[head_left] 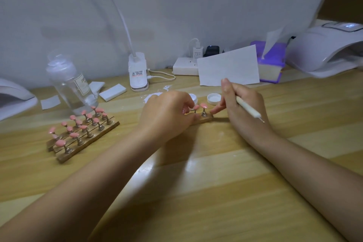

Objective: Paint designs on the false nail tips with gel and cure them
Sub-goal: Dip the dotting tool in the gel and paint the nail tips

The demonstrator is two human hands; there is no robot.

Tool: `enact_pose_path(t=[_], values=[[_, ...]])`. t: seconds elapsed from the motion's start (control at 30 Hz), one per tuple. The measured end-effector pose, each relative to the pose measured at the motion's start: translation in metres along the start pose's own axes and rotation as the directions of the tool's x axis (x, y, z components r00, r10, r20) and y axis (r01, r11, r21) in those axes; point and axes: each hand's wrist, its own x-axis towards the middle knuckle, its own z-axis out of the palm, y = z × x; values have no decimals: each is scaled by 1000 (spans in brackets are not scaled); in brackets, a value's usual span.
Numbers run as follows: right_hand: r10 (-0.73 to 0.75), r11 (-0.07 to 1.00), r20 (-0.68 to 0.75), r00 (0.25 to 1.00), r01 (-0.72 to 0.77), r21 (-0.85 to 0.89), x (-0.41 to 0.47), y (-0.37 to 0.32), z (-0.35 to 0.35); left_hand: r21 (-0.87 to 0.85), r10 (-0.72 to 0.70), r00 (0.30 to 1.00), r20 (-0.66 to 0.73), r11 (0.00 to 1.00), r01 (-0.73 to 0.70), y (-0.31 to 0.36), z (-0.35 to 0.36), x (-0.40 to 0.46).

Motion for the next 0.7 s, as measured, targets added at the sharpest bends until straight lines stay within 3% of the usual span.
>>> enact_pose_path(t=[0.17, 0.27, 0.37, 0.47, 0.53, 0.6, 0.7], values=[[-80, 982, 48, 996, 87, -170, 0, 8, 3, -17, -20, 1000, 12, 1000, 20, 6, 3, 3], [-96, 980, 43, 994, 102, -171, 1, 9, 3, 25, 30, 999, -12, 999, -30, 12, 2, 1], [-77, 989, 48, 996, 83, -119, 1, 8, 2, 74, 125, 984, -125, 990, -116, 15, 3, -4], [-21, 998, 51, 998, 24, -58, 1, 7, 1, -118, 212, 932, -293, 960, -255, 13, 4, -14], [4, 1000, 31, 1000, -3, -27, 1, 6, 1, -307, 215, 925, -315, 898, -314, 12, 7, -25], [23, 1000, -4, 1000, -23, 19, 2, 3, 1, -491, 167, 957, -236, 830, -265, 10, 13, -37], [46, 996, -32, 998, -44, 75, 1, -4, 0, -612, 117, 988, -101, 776, -155, 5, 21, -45]])
